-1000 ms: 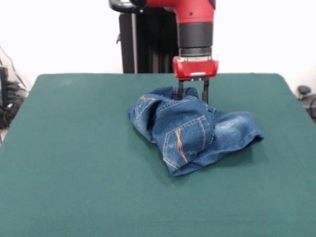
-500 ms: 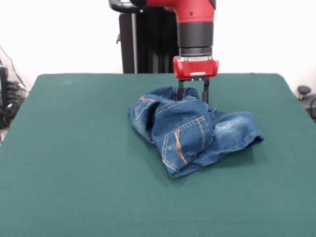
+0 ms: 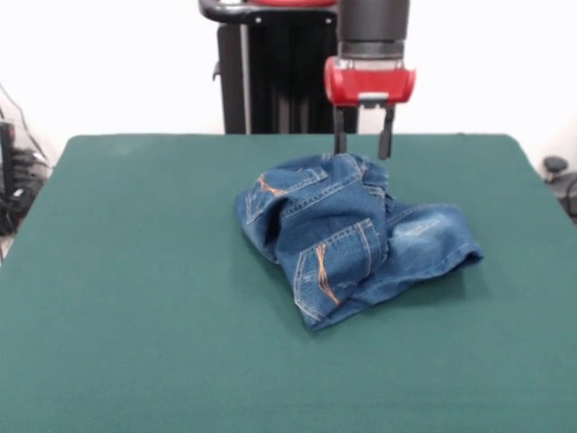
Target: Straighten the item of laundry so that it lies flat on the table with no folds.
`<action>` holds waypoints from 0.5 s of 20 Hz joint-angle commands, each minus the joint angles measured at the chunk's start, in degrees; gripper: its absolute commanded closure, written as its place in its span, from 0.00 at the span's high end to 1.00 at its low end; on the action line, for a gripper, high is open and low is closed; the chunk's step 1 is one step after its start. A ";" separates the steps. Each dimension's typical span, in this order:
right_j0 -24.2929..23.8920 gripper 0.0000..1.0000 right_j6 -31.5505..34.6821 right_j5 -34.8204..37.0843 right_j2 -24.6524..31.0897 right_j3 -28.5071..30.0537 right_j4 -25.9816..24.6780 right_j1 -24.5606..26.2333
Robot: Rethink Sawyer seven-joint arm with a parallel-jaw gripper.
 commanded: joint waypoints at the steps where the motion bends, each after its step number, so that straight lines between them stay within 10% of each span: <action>1: 1.97 1.00 5.61 4.21 6.86 0.39 3.25 -3.36; 10: 2.52 1.00 6.00 9.65 7.95 0.79 7.11 -6.42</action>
